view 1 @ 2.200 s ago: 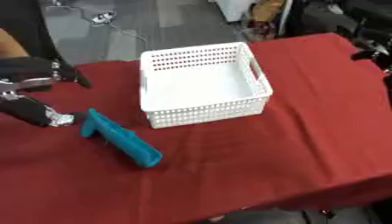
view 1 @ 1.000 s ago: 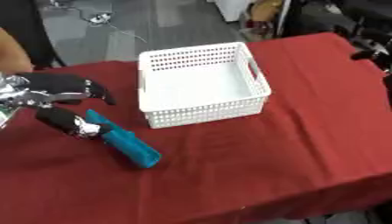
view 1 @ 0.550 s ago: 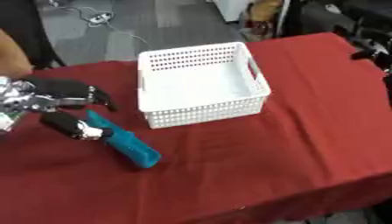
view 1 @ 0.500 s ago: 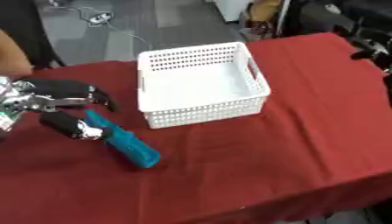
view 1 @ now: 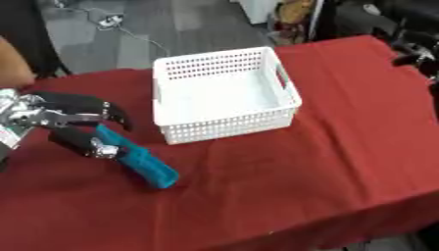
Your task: Pick up objects on the table and place them in the box.
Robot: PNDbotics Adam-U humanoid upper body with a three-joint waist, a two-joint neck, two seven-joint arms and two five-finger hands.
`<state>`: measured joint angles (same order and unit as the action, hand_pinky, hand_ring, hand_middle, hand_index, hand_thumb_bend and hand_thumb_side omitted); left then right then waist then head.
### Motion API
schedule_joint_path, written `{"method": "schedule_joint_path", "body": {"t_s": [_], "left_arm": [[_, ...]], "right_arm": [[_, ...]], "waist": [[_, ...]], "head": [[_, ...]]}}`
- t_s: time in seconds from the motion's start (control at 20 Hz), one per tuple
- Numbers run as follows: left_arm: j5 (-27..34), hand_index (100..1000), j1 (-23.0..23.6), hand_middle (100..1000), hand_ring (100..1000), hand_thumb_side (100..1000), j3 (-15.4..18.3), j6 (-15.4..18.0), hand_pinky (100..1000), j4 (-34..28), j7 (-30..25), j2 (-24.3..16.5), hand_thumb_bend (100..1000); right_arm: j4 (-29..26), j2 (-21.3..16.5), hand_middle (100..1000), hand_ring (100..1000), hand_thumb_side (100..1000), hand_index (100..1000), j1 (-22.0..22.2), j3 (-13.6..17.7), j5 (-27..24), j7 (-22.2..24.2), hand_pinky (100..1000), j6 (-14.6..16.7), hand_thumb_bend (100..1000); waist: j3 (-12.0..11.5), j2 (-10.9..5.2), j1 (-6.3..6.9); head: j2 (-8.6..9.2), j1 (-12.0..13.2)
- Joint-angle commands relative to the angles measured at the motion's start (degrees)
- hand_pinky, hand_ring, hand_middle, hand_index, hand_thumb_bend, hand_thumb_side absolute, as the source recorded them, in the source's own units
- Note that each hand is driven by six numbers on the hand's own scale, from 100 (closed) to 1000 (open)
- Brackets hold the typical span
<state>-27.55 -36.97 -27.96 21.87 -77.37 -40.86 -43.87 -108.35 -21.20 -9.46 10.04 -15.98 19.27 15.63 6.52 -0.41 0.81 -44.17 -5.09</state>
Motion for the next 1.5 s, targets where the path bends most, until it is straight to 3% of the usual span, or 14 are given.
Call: {"method": "schedule_joint_path", "body": {"t_s": [0.05, 0.7, 1.05, 1.5], "left_arm": [[0.45, 902, -1.49, 792, 842, 935, 0.04, 1.94, 852, -0.04, -2.46, -0.69, 386], [-0.42, 902, -0.41, 795, 845, 953, -0.16, 2.94, 856, 0.79, -3.48, -1.26, 420], [-5.66, 910, -0.53, 794, 852, 888, -0.32, 6.88, 906, -2.80, -3.36, -3.56, 599], [-9.24, 908, -0.30, 792, 851, 884, -0.46, 9.48, 911, -3.90, -1.71, -3.98, 611]], "right_arm": [[-0.57, -1.38, 914, 862, 1000, 1000, -1.01, 0.11, -0.25, 0.24, 679, 0.04, 100], [-0.54, -1.21, 914, 862, 1000, 1000, -1.12, 0.14, -0.19, 0.21, 678, -0.08, 100], [-0.49, -1.32, 914, 862, 1000, 1000, -1.14, 0.11, -0.19, 0.27, 678, -0.10, 100], [-0.49, -1.38, 914, 862, 1000, 1000, -1.24, 0.13, -0.28, 0.27, 678, -0.09, 100]], "waist": [[0.11, -0.44, 0.05], [0.18, -0.37, 0.12], [0.25, -0.36, 0.29], [0.37, -0.31, 0.32]], "head": [[0.06, -0.44], [0.06, -0.70], [0.06, -0.89], [0.06, -1.00]]}}
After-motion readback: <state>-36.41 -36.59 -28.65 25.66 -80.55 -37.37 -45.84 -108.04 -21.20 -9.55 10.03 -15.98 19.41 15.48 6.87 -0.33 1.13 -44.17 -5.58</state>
